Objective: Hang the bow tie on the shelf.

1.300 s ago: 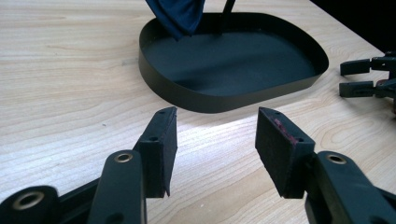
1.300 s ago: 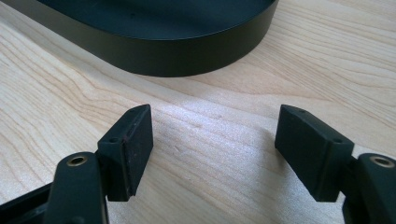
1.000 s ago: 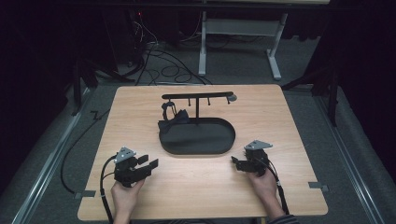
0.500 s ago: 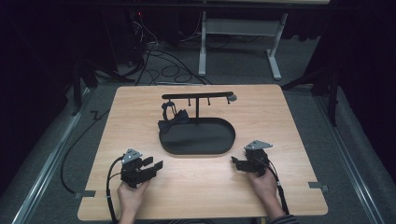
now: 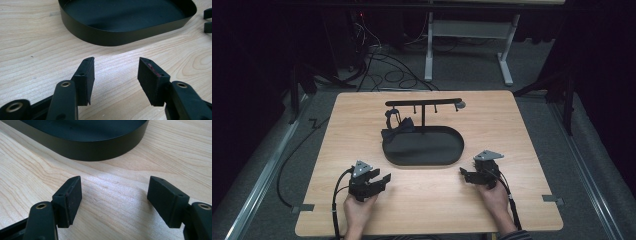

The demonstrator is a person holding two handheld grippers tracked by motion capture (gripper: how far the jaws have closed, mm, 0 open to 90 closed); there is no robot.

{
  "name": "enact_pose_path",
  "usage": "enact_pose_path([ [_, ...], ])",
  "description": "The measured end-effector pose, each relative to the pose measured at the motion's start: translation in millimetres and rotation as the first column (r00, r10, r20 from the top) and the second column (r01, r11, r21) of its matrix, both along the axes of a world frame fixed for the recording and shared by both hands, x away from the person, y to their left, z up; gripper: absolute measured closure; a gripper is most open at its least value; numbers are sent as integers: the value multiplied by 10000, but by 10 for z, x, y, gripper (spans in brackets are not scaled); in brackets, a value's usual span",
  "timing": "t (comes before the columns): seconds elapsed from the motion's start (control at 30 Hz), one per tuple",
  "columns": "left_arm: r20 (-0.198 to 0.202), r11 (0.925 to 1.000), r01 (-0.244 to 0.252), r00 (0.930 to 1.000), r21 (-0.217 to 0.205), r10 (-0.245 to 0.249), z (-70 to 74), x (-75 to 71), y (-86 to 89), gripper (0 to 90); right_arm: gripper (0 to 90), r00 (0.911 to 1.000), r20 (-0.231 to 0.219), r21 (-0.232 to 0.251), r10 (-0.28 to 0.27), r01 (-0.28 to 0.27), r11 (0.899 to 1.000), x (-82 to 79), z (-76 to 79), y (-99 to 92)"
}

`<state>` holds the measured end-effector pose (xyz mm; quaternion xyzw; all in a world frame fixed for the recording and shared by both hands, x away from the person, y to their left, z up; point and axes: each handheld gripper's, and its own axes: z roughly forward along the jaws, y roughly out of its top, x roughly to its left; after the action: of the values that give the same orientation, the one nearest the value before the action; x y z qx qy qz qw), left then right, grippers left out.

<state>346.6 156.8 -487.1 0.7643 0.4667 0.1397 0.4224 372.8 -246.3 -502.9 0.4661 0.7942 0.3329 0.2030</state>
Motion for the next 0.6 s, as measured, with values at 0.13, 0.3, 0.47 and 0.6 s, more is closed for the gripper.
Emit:
enact_pose_path([
  [0.13, 39, 9997, 3, 10000, 243, -4, -23, 8, -37, 478, 293, 10000, -1, 2, -1, 1, 10000, 0, 0, 0],
  [0.3, 156, 9961, 72, 9998, 881, -86, -62, 15, -103, 466, 293, 10000, -1, 1, -1, 1, 10000, 0, 0, 0],
  [0.47, 185, 9867, 58, 9998, 1627, -89, -154, 19, -163, 443, 293, 10000, 0, 2, 0, 0, 10000, 0, 0, 0],
  [0.6, 422, 9853, -15, 9991, 1706, -57, -196, -8, -178, 423, 293, 10000, 0, 2, -4, 4, 10000, 0, 0, 0],
])
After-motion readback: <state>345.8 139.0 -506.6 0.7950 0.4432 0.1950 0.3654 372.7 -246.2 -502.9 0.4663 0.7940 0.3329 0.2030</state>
